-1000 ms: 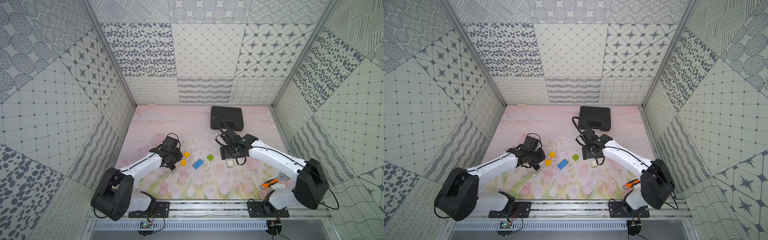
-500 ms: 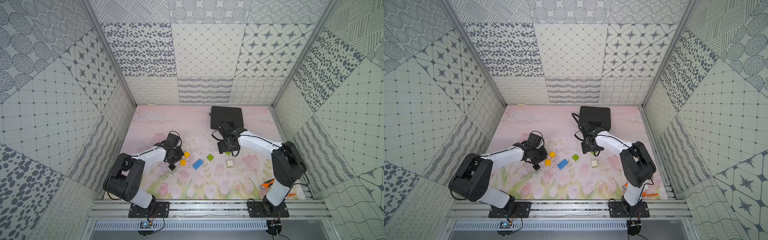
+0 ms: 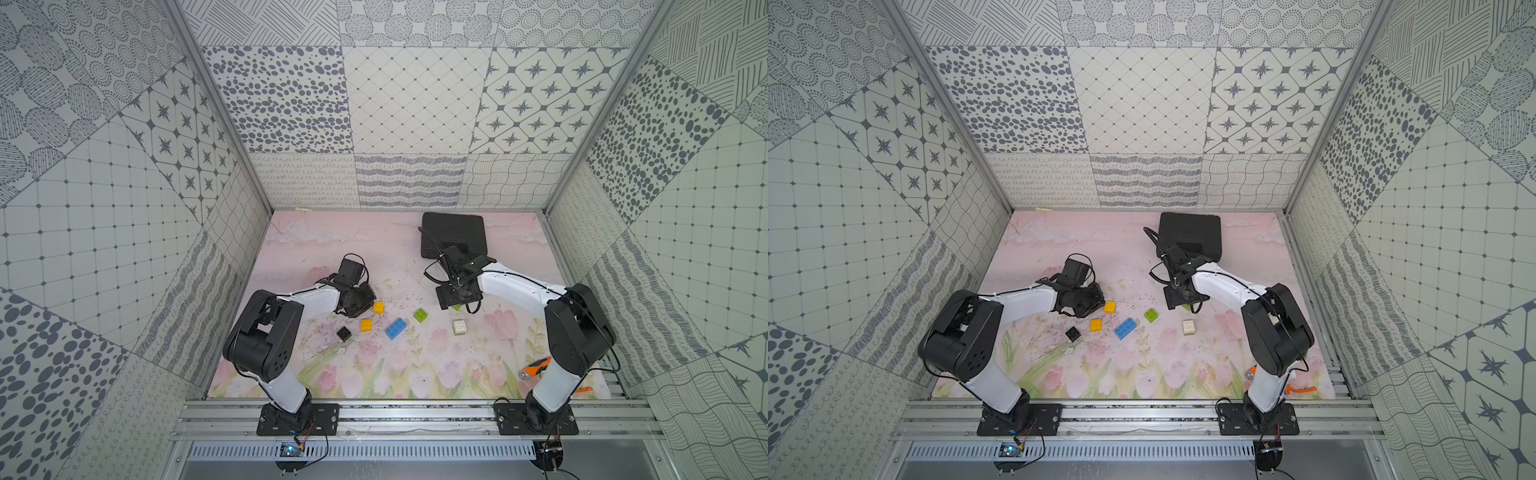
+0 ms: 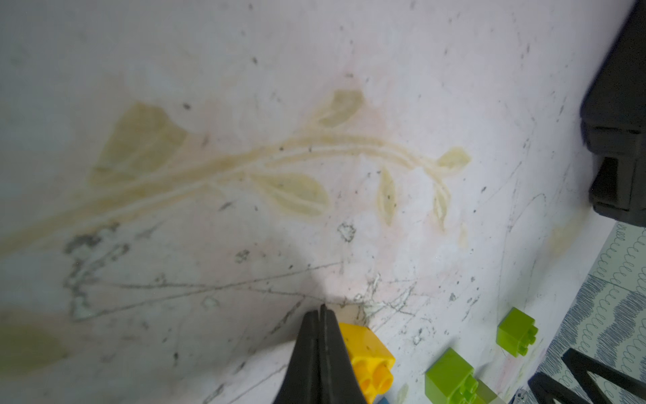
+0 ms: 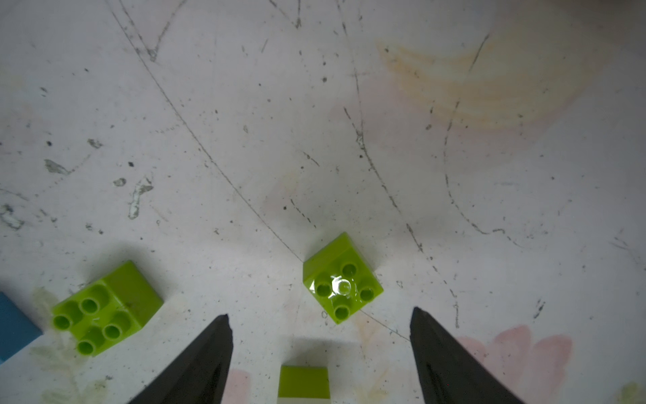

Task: Assemble the number 4 with lego
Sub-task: Pick up the lego brick from the center of the board.

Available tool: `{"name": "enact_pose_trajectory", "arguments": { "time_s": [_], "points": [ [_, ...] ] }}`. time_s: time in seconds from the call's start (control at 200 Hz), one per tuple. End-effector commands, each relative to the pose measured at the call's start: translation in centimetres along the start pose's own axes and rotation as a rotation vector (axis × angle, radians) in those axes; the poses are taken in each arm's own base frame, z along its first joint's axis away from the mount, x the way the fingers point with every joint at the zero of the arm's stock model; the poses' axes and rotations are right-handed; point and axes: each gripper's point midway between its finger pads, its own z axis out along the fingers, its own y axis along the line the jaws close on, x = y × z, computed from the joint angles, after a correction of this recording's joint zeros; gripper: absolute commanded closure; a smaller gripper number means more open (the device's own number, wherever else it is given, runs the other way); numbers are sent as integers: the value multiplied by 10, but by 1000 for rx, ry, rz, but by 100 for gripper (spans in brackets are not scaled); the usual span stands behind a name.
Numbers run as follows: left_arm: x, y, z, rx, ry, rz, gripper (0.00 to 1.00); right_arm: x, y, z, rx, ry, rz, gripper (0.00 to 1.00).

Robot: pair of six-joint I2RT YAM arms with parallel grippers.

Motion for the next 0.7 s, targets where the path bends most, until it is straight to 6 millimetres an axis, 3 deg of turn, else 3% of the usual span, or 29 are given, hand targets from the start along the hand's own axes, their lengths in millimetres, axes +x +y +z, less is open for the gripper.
{"name": "enact_pose_trajectory", "arguments": {
  "time_s": [0.0,0.25,0.695],
  "points": [
    [14,23,1,-86,50,-12,100,2,-1,13,14,24,-34,16],
    [25,38,-2,-113,62,-21,100,-2,2,29,22,48,-64,19],
    [30,44,-1,-119,74,-23,100,5,9,34,-16,93,24,21]
  ]
}}
